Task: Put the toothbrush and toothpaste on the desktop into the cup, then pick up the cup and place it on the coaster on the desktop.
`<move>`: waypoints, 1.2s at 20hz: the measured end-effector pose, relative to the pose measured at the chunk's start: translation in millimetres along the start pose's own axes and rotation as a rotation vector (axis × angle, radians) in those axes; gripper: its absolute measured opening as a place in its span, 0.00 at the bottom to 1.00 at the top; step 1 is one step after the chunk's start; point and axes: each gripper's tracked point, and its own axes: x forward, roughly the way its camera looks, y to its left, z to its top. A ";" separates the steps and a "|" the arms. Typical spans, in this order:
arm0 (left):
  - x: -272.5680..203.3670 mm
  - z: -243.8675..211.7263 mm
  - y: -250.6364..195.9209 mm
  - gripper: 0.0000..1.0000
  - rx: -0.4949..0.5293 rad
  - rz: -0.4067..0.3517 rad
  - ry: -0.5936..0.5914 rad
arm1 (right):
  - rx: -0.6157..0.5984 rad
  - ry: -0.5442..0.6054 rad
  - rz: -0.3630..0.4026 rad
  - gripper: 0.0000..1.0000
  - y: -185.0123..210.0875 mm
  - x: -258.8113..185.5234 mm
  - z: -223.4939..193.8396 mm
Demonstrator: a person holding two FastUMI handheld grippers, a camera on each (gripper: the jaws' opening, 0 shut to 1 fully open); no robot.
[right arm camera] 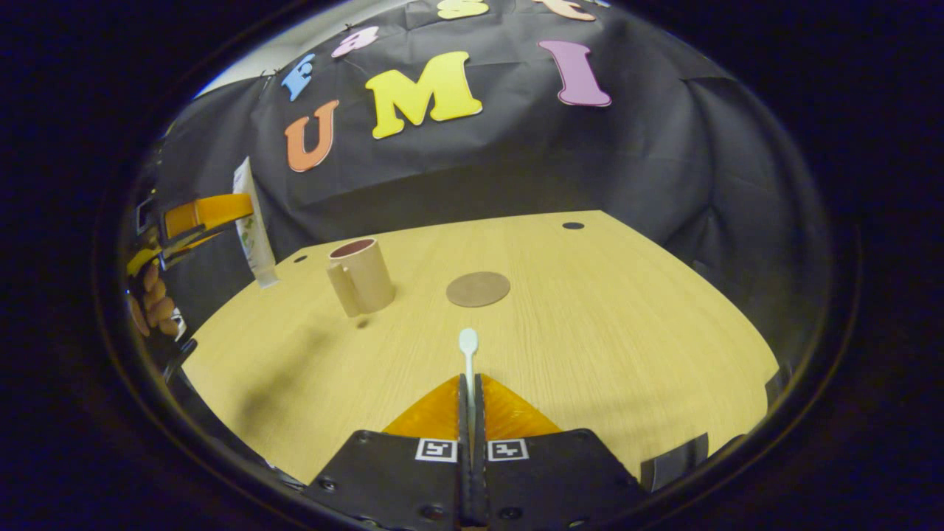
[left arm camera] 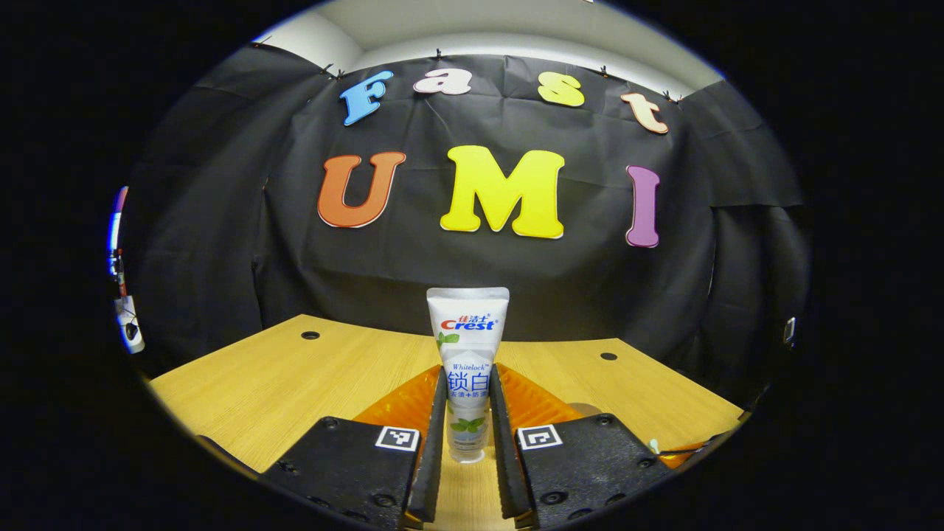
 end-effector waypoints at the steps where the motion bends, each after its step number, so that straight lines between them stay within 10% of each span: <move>1: 11.2 1.6 0.4 0.34 -0.003 -0.006 -0.005 | -0.003 -0.005 0.001 0.01 -0.5 -1.8 2.4; 20: 113.5 -19.0 -27.0 0.35 0.005 -0.086 0.036 | -0.013 -0.017 -0.006 0.00 -14.4 5.5 13.5; 24: 113.5 -6.8 -26.3 0.51 0.049 -0.078 0.000 | -0.019 -0.012 -0.004 0.00 -13.4 8.9 10.6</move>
